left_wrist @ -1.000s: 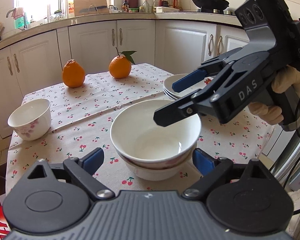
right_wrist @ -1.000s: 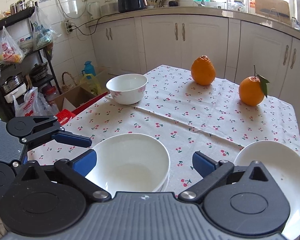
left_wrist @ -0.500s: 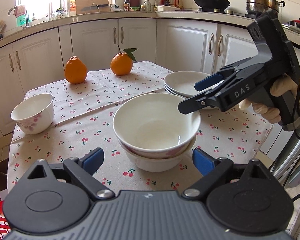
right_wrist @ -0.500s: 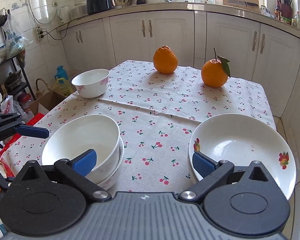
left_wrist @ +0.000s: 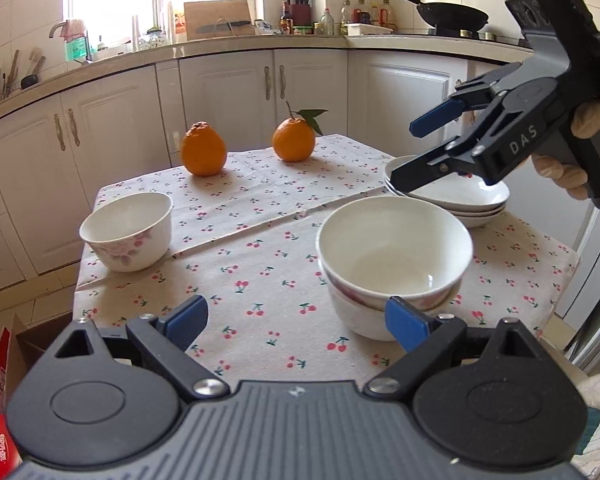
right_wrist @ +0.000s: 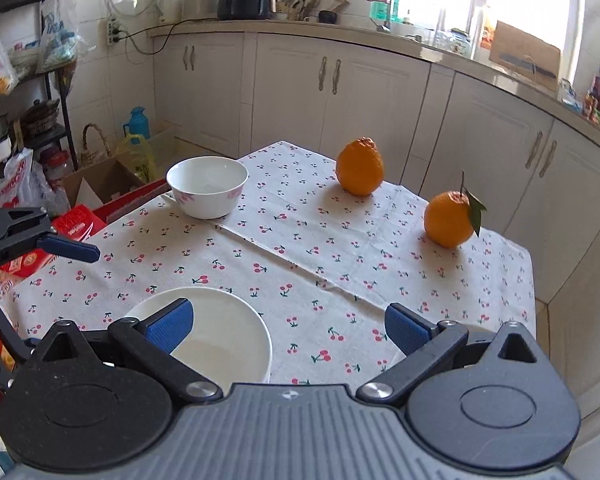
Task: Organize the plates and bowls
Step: 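Move the right gripper to the white bowl near the oranges, then close the right gripper on the rim of the white bowl, then lift the white bowl with the right gripper and carry it over the nested bowls, then lower the white bowl into the nested bowls and open the right gripper, then grip the bowl stack with the right gripper while the left gripper grips its opposite side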
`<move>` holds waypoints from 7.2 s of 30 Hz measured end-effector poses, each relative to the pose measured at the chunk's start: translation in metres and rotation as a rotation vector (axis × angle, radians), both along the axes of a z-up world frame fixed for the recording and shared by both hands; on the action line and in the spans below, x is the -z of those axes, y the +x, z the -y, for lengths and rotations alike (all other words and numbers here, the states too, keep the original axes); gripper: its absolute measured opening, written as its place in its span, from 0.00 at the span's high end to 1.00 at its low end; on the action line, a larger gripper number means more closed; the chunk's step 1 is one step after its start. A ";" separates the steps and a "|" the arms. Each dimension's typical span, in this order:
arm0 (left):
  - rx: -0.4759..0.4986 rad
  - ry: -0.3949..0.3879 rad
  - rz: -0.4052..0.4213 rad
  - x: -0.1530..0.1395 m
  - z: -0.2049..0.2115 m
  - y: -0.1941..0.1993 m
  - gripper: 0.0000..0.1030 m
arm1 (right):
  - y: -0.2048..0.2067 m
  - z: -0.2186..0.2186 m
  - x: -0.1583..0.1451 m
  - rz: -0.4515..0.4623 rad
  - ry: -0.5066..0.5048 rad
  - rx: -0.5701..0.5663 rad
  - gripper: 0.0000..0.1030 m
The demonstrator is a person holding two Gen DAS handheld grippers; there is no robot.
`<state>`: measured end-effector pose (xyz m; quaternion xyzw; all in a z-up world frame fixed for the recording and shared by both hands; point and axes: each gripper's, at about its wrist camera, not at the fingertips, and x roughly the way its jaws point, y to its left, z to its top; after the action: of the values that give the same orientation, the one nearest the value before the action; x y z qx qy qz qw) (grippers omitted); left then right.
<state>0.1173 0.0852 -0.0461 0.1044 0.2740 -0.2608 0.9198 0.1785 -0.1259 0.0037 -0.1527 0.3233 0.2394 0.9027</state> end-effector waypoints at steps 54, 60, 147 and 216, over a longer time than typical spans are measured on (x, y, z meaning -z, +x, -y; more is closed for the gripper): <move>-0.097 -0.003 0.028 0.037 -0.074 0.172 0.13 | 0.244 -0.158 0.053 -0.360 0.092 -0.222 0.22; -0.089 0.001 0.022 0.039 -0.073 0.178 0.15 | 0.249 -0.160 0.060 -0.385 0.113 -0.226 0.24; 0.179 0.003 -0.064 -0.013 0.054 0.012 0.15 | 0.008 0.014 0.009 -0.300 0.169 -0.138 0.30; 0.452 0.161 -0.218 0.043 0.050 0.058 0.13 | -0.003 0.013 0.092 -0.254 -0.048 -0.300 0.01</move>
<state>0.1752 0.0349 -0.0888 0.2070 0.3611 -0.4469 0.7918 0.1750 -0.1389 -0.0880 -0.1894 0.4139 0.3809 0.8048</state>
